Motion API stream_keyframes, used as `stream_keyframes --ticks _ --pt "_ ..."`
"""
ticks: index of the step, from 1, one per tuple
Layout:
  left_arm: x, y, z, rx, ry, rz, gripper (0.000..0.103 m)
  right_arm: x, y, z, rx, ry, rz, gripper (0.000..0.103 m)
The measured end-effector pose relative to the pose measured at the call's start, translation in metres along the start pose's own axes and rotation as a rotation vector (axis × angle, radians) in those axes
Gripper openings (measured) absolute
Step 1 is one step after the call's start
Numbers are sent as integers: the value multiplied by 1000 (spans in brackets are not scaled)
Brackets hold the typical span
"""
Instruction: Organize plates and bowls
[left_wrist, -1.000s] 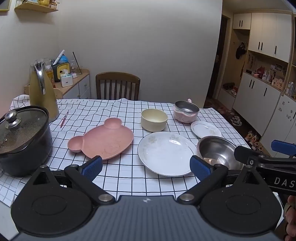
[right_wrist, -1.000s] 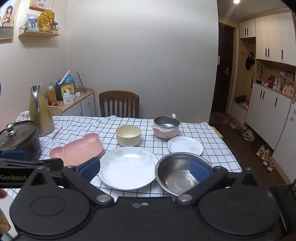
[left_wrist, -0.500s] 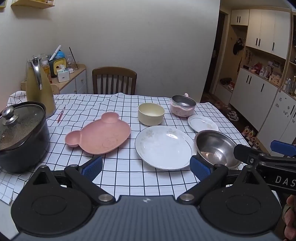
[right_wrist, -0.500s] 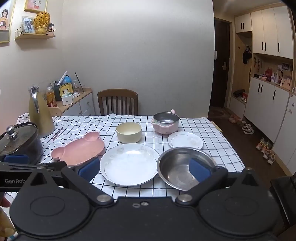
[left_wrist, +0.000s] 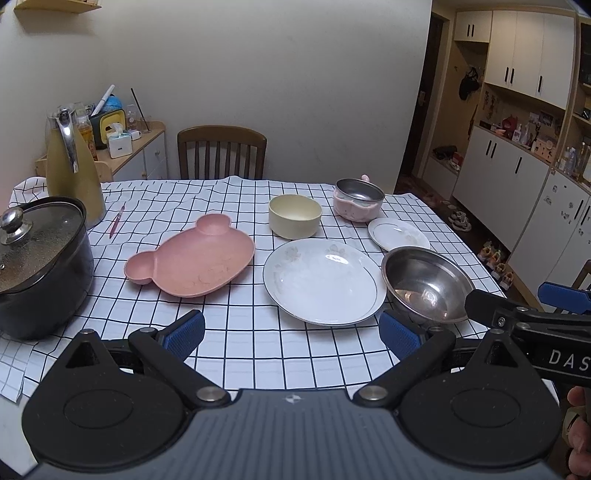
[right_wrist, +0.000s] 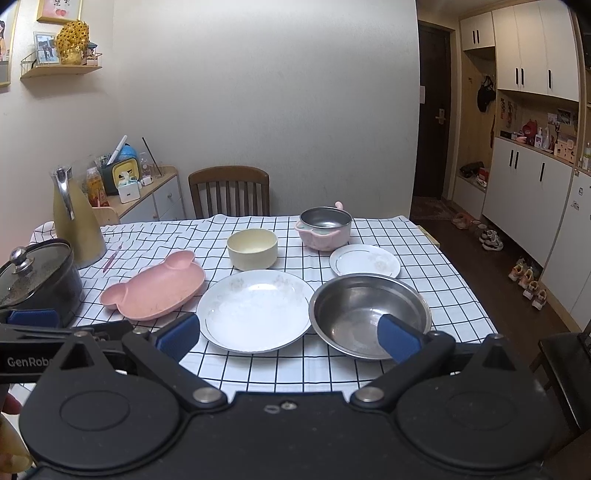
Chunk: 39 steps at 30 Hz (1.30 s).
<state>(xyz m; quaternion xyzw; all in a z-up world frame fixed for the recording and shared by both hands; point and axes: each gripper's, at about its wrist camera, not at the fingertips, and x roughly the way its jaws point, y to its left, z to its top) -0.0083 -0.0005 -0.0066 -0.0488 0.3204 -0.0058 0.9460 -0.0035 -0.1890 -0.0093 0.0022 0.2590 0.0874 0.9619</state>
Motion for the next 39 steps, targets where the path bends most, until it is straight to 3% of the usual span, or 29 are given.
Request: stream_keyframes --ticks 39 --pt "3 3 3 -2 -10 -10 101 1 0 -1 7 8 3 102"
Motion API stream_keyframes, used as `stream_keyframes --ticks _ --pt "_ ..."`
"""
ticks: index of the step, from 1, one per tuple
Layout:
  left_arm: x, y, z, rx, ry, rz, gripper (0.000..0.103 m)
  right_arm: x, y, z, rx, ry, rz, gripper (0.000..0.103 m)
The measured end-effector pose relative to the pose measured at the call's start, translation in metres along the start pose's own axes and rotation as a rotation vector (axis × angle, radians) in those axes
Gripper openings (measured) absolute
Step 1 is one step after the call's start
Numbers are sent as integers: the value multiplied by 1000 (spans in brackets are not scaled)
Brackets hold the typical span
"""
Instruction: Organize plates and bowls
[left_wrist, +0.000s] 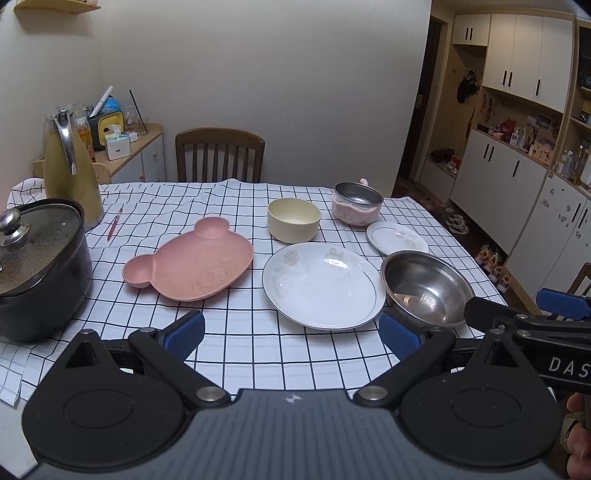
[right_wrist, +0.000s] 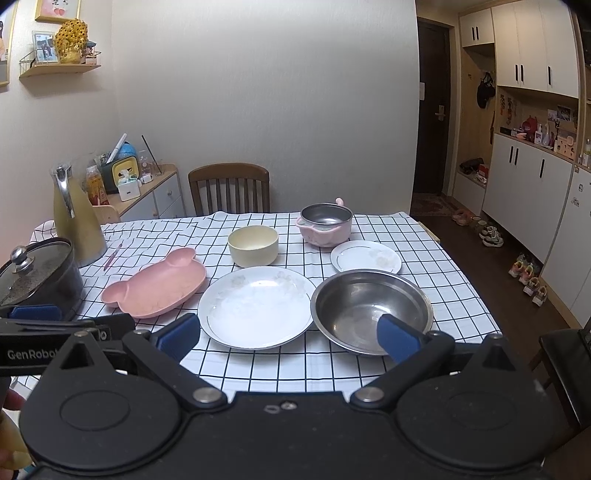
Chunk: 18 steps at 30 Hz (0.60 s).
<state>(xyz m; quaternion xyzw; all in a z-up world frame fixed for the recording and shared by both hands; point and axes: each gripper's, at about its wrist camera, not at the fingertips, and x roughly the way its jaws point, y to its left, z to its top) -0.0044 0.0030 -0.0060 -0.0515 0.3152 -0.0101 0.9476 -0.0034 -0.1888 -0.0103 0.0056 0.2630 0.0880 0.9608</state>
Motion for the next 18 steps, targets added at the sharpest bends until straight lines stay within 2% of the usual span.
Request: stream_keyframes --ticks 9,18 --pt "2 0 1 5 -7 -5 101 0 1 1 2 -12 -6 102" --pt "18 2 6 -17 24 9 101 13 1 5 -27 12 15 101"
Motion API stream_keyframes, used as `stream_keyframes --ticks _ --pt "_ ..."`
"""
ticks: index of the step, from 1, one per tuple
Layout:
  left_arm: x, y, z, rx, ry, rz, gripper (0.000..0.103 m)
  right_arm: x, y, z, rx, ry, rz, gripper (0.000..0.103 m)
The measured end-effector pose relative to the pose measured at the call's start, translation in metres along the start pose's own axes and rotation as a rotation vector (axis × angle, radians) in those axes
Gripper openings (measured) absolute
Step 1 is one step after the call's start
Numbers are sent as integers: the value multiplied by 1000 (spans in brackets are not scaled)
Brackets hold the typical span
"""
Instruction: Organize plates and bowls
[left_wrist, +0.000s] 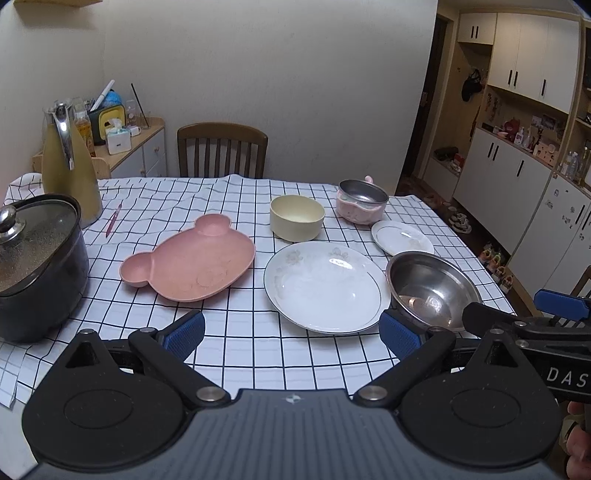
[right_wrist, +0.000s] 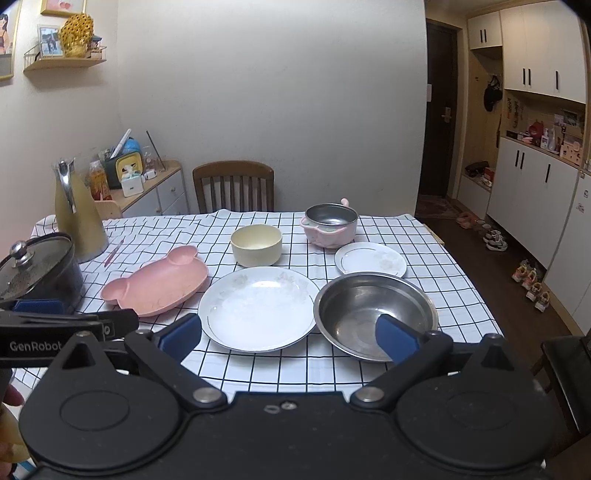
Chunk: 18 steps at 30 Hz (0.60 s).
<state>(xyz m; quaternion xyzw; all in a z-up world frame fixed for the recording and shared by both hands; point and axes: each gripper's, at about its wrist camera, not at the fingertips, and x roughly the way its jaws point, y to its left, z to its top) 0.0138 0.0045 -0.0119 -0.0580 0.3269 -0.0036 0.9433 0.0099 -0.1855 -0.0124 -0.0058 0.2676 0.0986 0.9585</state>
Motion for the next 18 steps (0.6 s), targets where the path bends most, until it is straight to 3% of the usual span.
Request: stream_keyframes --ticks 6,11,18 --pt "33 -2 6 -31 77 23 101 31 -7 7 -25 63 40 101" --pt "73 -3 13 -78 190 43 101 72 -19 23 -54 152 90 101" --pt "122 7 29 -176 265 78 101 140 -38 65 -147 252 175 98"
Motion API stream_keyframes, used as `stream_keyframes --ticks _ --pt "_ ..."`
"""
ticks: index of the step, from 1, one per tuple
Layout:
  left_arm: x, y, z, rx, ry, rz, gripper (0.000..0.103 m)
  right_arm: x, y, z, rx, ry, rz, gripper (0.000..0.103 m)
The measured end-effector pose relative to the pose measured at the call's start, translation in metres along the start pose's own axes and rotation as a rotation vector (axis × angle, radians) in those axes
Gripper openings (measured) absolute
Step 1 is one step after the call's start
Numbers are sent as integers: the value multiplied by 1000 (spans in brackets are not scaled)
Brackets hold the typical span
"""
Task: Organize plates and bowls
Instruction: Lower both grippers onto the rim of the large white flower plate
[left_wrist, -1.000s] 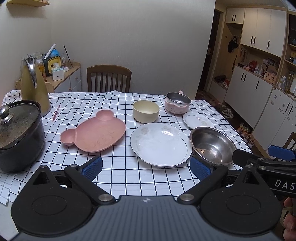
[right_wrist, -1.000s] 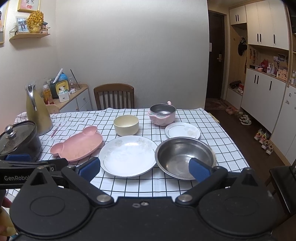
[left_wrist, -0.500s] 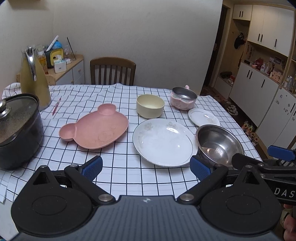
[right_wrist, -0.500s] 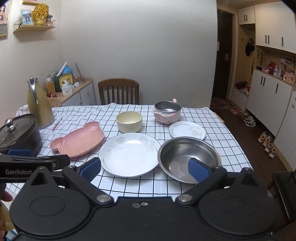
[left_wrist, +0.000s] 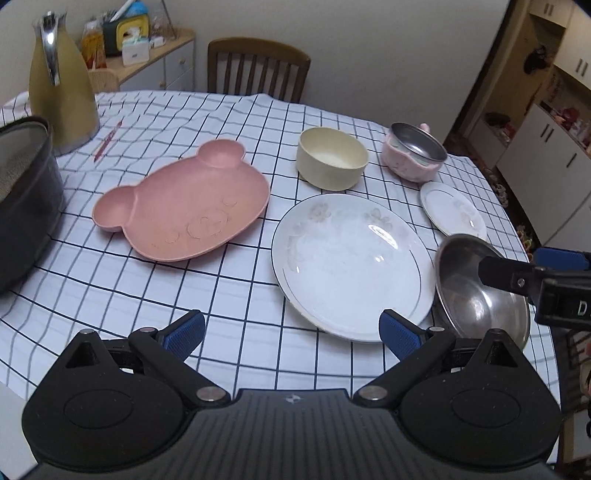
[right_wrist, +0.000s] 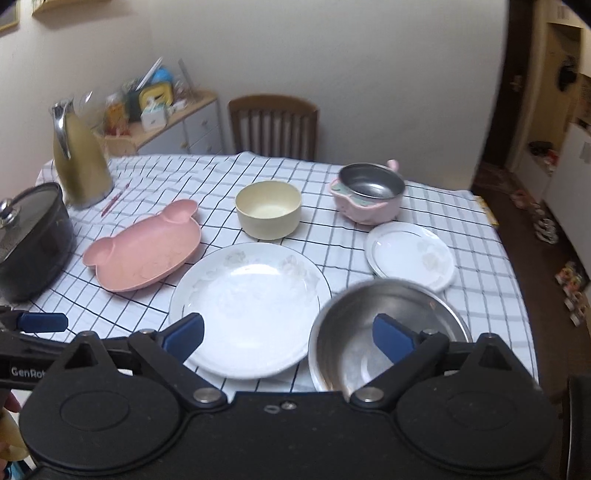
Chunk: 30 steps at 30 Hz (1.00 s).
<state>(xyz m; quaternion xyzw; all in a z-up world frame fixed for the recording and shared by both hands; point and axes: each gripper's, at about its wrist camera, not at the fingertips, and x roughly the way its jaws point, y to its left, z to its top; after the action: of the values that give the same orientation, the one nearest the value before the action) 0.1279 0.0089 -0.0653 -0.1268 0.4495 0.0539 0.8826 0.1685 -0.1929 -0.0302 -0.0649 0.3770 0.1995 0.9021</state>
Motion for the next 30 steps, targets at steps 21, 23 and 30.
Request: stream_keyframes --ticks 21,23,30 --pt "109 24 29 -358 273 -14 78 197 -77 79 13 421 180 68" --pt "114 24 29 -363 288 -16 66 203 -79 81 11 440 204 57" --pt "123 27 23 -418 324 -34 48 213 -81 81 -25 489 256 36"
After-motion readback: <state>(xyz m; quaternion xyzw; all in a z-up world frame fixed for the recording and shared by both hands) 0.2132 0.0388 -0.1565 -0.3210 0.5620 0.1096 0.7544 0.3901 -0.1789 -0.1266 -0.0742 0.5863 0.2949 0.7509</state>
